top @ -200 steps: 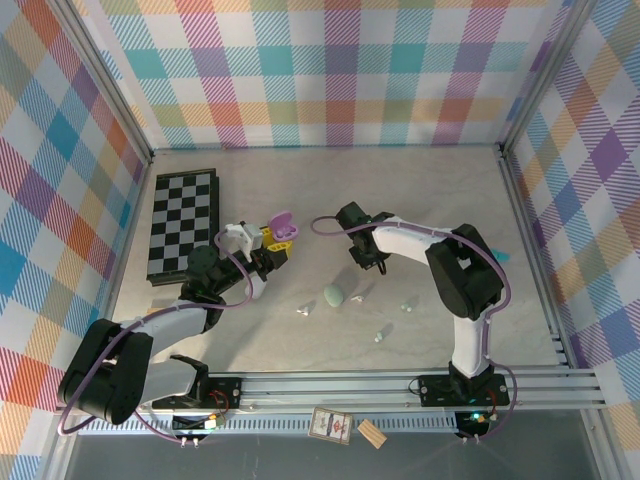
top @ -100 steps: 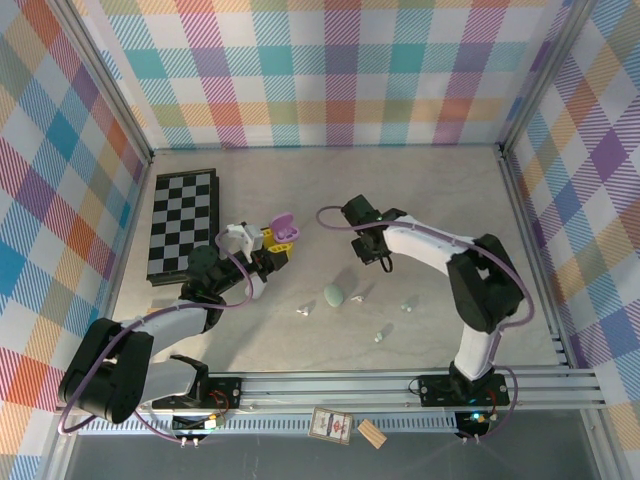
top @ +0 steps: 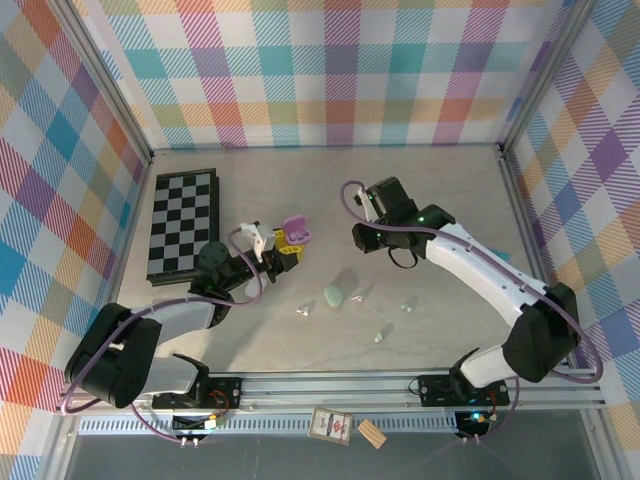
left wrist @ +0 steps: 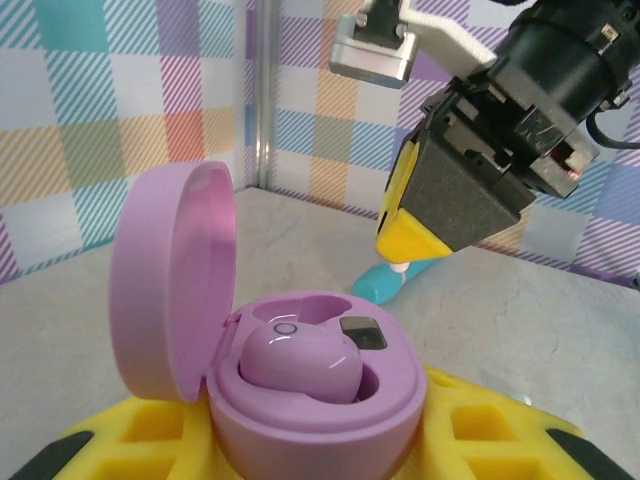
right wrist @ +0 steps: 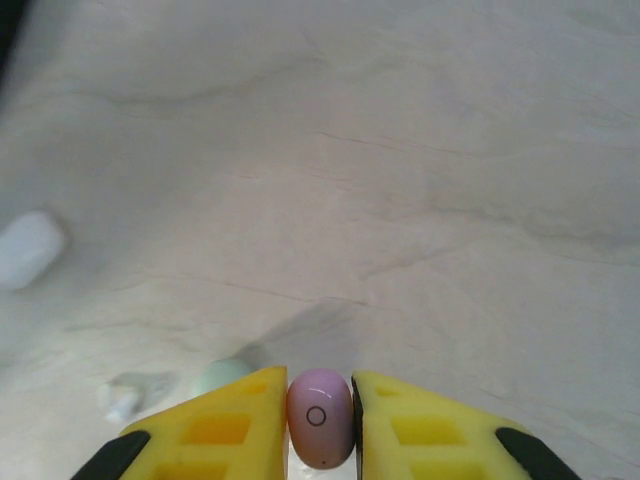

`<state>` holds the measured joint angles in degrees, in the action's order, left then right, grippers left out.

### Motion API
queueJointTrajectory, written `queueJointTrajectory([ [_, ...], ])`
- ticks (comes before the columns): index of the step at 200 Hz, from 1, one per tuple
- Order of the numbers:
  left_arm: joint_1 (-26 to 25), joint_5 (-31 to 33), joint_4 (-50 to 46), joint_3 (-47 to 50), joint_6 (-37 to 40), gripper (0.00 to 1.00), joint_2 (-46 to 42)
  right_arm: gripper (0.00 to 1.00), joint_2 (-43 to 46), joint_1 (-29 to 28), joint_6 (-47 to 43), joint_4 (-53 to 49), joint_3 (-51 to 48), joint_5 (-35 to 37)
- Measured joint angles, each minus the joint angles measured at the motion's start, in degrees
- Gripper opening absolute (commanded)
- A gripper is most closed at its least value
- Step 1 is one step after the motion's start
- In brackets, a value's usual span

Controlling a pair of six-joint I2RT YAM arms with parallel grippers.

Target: Insert the wireless bluetooth earbuds into the charging case

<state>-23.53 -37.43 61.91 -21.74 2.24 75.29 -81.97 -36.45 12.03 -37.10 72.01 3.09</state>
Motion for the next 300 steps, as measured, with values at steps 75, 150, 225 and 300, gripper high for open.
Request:
queueJointTrajectory([
  [75, -3.48, -0.76, -0.09, -2.21, 1.90, 0.31, 1.97, 0.24, 3.23, 0.00, 3.67, 6.32, 1.20, -20.81],
  [150, -4.57, -2.84, -1.18, -3.52, 2.78, 0.31, 1.86, 0.24, 2.58, 0.00, 5.35, 11.98, 1.20, -30.97],
  [225, -4.59, -3.52, -2.01, -3.52, 3.17, 0.31, 0.70, 0.24, -0.50, 0.00, 5.31, 12.24, 1.49, -32.13],
  [300, -4.59, -3.67, -2.01, -3.52, 3.17, 0.31, 0.17, 0.23, -0.50, 0.00, 5.14, 12.70, 1.62, -31.65],
])
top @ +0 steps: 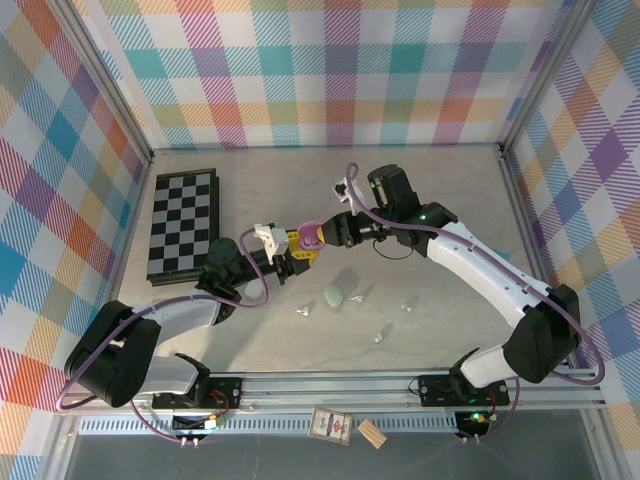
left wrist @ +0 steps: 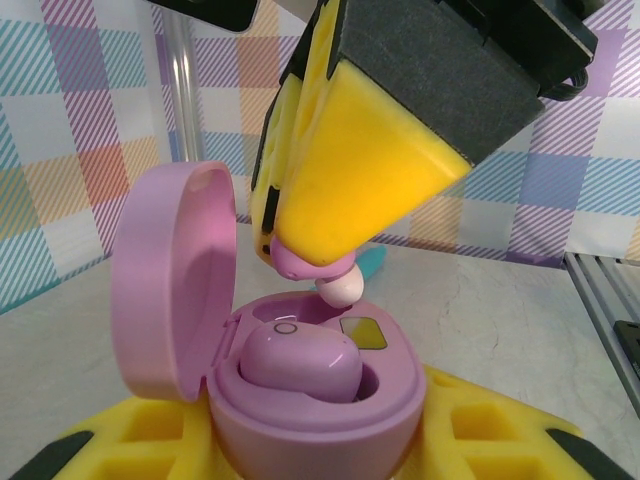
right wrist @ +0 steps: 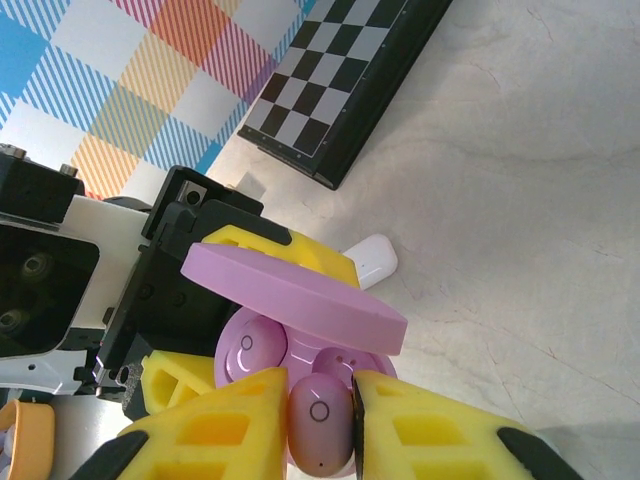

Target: Insert the wireless bluetooth earbuds into the charging case

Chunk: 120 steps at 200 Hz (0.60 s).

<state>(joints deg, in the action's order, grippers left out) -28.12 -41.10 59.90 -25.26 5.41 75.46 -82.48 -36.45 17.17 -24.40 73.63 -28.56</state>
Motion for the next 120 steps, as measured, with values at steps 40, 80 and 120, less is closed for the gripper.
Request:
queueJointTrajectory([
  [40, 0.00, 0.00, 0.04, 0.00, -0.02, 0.31, 0.00, 0.23, 0.00, 0.00, 0.02, 1.29, 0.00, 0.22],
  [80, 0.00, 0.20, 0.11, -0.04, -0.04, 0.31, 0.00, 0.24, 0.00, 0.00, 0.17, 2.43, -0.02, 0.02],
  [120, 0.00, 0.68, 0.02, -0.04, -0.50, 0.31, 0.00, 0.24, -0.33, 0.00, 0.17, 3.56, -0.87, -0.24],
])
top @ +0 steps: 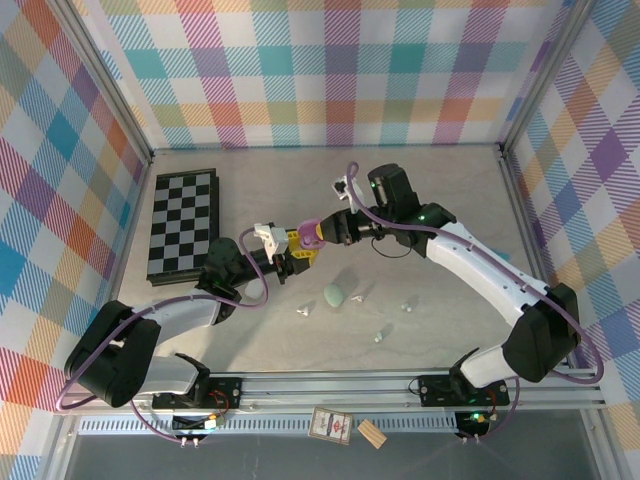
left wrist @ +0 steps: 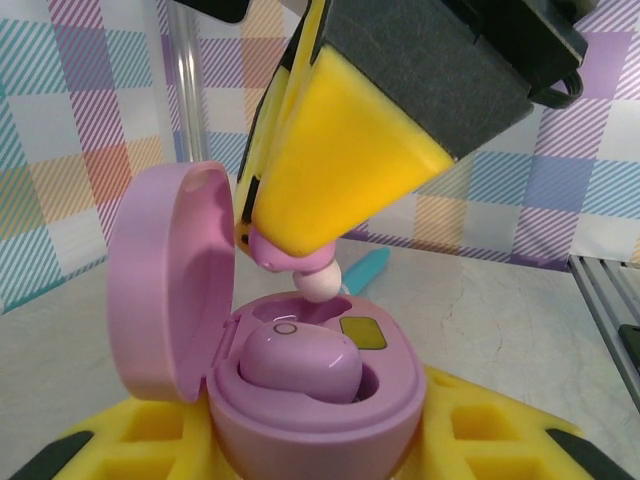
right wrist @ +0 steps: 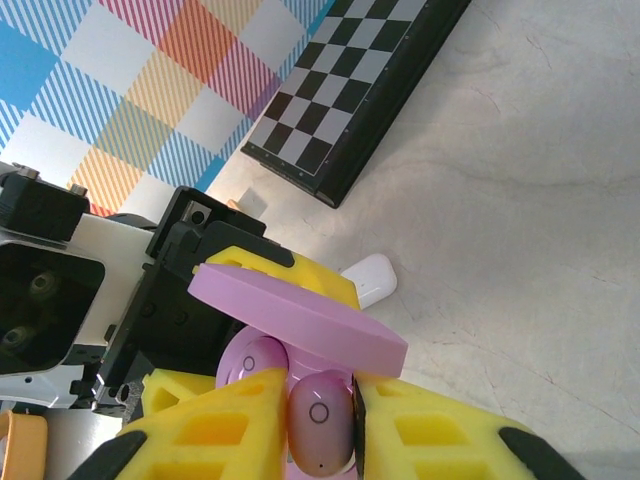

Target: Insert the wireless bluetooth earbuds into the charging case

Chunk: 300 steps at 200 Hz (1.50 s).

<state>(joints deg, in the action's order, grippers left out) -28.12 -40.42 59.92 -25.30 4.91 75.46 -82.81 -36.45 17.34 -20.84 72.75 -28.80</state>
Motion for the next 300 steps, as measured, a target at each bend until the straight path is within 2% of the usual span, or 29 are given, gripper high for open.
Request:
queueJointTrajectory([
  [63, 0.00, 0.22, 0.02, -0.04, -1.29, 0.31, 0.00, 0.27, -0.13, 0.00, -0.20, 1.55, -1.11, -0.24],
  [113, 0.00, 0.50, 0.00, -0.02, -1.49, 0.31, 0.00, 0.41, 0.02, 0.00, -0.35, 1.57, -1.11, -0.15],
  [146, 0.00, 0.57, 0.22, -0.02, -1.46, 0.31, 0.00, 0.56, 2.86, 0.02, -1.11, 1.88, -2.71, 1.31],
  [173, 0.02, 0.42, 0.24, -0.02, -1.03, 0.31, 0.00, 0.81, 5.46, 0.07, -0.74, 2.75, -3.32, 2.84],
  [187, 0.02, 0.42, 0.26, -0.02, -0.81, 0.31, 0.00, 0.87, 5.70, 0.07, -0.04, 3.48, -2.80, 4.07],
  [247, 0.02, -0.26, 0.44, -0.02, -0.76, 0.31, 0.00, 0.89, -3.04, 0.11, 0.90, -0.90, 9.20, 9.97],
  [300, 0.02, -0.20, 0.42, -0.02, -0.76, 0.31, -0.07, 0.91, -5.66, 0.11, -0.17, -7.08, 11.10, 10.32],
])
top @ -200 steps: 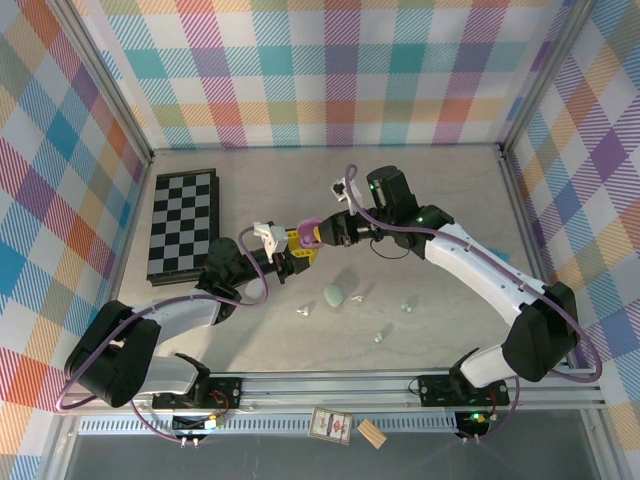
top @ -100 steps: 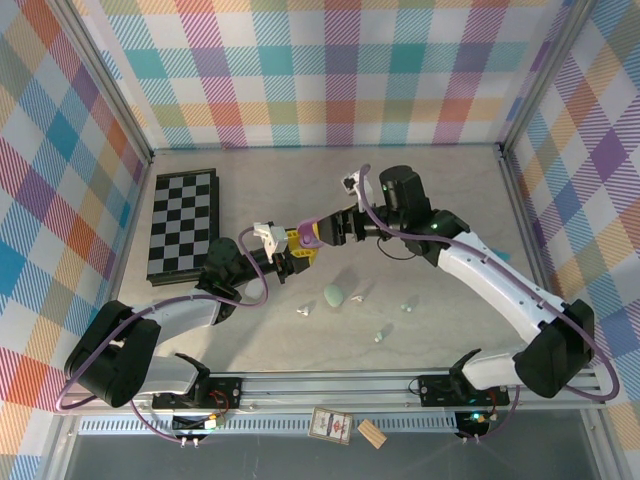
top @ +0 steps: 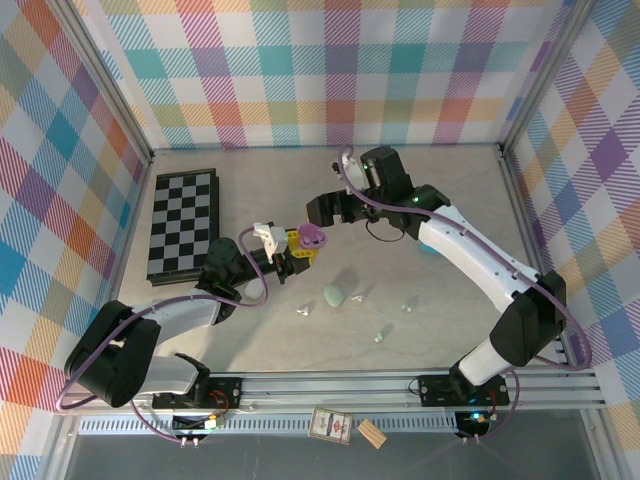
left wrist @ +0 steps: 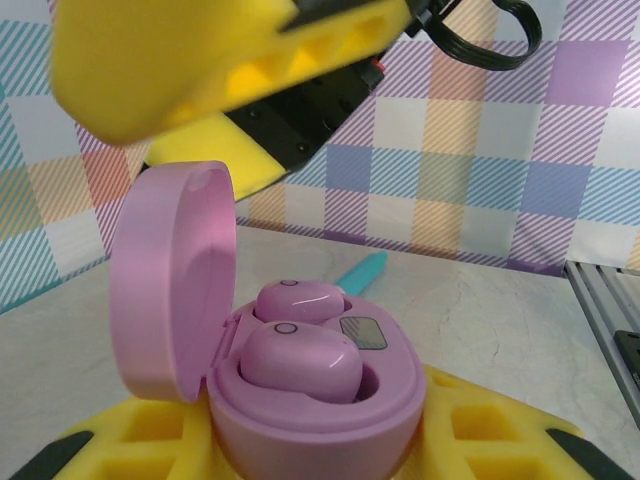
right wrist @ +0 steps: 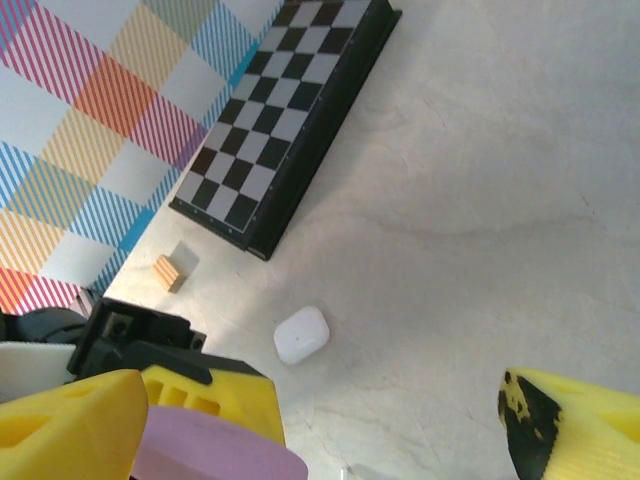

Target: Insert the wireless bluetooth earbuds into the charging case

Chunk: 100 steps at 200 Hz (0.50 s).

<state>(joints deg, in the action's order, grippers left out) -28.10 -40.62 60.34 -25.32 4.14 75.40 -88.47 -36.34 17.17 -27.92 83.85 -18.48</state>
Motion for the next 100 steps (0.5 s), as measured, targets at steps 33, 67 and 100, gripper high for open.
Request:
queueJointTrajectory([
  [33, 0.00, -0.02, -0.22, 0.00, -0.02, 0.31, -0.20, 0.91, 0.22, 0.00, -0.96, -0.92, -0.20, -0.66],
  [67, 0.00, 0.00, -0.20, 0.00, -0.04, 0.31, -0.26, 0.91, 3.17, 0.00, -1.31, -0.90, -2.91, -1.31],
  [100, 0.00, 0.00, -0.20, 0.00, -0.04, 0.31, -0.70, 0.90, 6.97, 0.90, 1.53, 1.44, -6.84, -3.80],
])
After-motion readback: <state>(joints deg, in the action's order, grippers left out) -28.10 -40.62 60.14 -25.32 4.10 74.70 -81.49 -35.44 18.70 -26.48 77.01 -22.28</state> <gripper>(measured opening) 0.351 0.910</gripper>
